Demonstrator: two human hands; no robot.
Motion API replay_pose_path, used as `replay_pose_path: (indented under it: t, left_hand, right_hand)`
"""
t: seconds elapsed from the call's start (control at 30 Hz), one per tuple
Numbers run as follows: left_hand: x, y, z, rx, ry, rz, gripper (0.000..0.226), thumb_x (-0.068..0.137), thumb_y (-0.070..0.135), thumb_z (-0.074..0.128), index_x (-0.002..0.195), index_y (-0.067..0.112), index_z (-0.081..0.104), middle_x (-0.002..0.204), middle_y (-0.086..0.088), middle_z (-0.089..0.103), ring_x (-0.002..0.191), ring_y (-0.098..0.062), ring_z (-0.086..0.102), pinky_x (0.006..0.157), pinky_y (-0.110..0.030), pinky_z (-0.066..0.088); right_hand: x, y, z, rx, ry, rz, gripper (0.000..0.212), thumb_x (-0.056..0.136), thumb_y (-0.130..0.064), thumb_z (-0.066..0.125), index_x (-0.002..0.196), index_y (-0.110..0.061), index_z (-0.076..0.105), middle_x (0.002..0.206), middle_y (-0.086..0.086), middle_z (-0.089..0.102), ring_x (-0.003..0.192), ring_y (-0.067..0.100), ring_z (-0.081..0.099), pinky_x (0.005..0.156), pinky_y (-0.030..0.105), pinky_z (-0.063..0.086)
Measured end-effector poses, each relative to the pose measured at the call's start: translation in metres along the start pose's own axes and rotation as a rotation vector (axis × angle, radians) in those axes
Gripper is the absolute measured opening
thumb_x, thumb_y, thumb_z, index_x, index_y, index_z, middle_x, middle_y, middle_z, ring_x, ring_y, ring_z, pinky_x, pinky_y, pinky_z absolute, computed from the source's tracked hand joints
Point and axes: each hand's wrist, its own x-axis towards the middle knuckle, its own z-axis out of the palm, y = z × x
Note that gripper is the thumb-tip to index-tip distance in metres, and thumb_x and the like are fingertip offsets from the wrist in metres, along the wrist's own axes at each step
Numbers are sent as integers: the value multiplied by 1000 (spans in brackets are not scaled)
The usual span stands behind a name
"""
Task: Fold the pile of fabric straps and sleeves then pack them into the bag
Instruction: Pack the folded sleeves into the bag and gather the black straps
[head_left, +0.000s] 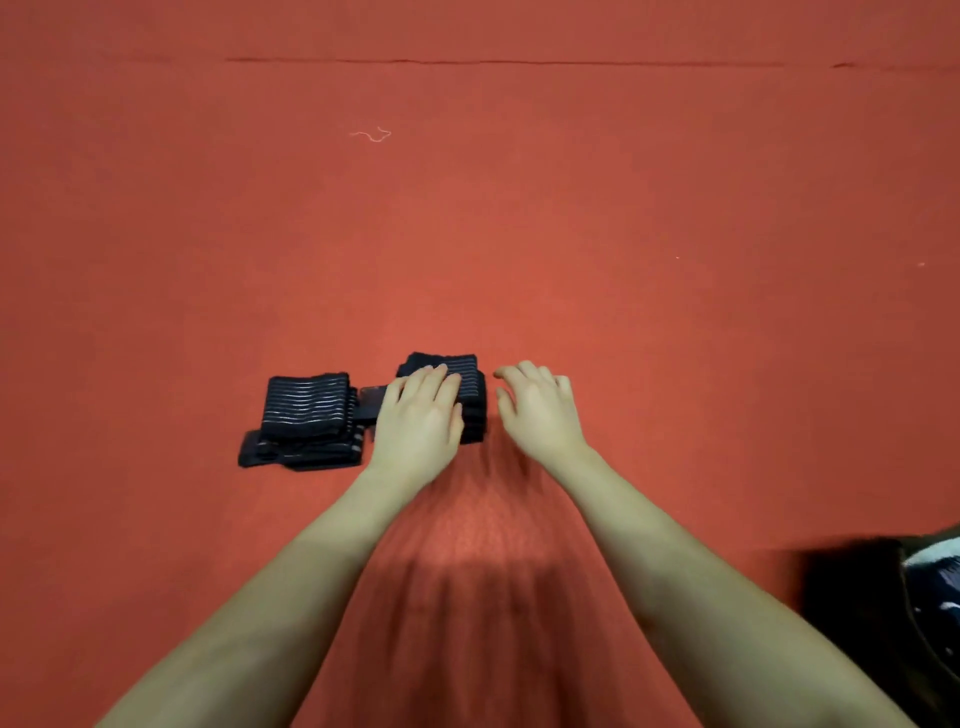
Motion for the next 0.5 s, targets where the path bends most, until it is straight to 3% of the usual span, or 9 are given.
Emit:
replay_pose_path:
  t: [0.1,0.17,0.23,0.3,0.4,0.5]
  left_hand:
    - [25,-39,17,20,-9,-20,33,81,20,58,109,4,68,115,-14,67,106,-30,63,88,-40,46]
    - [41,-55,30,-16,-95,-31,41,83,18,67,121,4,62,128,-16,60,118,-32,56,95,-44,43]
    - [52,-67,44,-30,-169,-33,49,97,26,47,142,8,41,150,-11,37,138,-27,34,108,-43,27]
    - [62,-73,56,-44,-230,-36,51,103,34,28,150,15,23,157,-3,23,144,-20,20,112,-38,15]
    - [66,-76,69,-78,-266,-53,50,104,36,23,150,17,21,149,-2,36,134,-23,33,108,-37,18]
    - [55,-79,78,-39,-265,6,52,101,37,24,144,12,37,131,-11,47,115,-33,45,97,-43,32]
  right_hand:
    - [41,-19,26,-25,-88,5,36,99,-29,40,132,-18,48,131,0,52,119,23,45,94,35,26]
    - [64,-23,42,-55,-167,7,42,100,-32,39,139,-17,41,141,-1,45,127,21,40,101,37,23]
    - [81,-22,58,-79,-255,22,48,100,-36,37,144,-16,34,147,0,39,133,21,35,107,39,17]
    - [90,-20,71,-102,-341,44,52,100,-40,35,145,-15,31,147,3,39,133,24,35,110,44,14]
    - [85,-16,84,-104,-386,34,49,99,-44,38,139,-16,39,135,5,43,123,28,40,104,43,19]
    - [70,-10,87,-65,-353,-7,43,95,-47,45,128,-19,44,125,3,43,114,26,41,94,39,24]
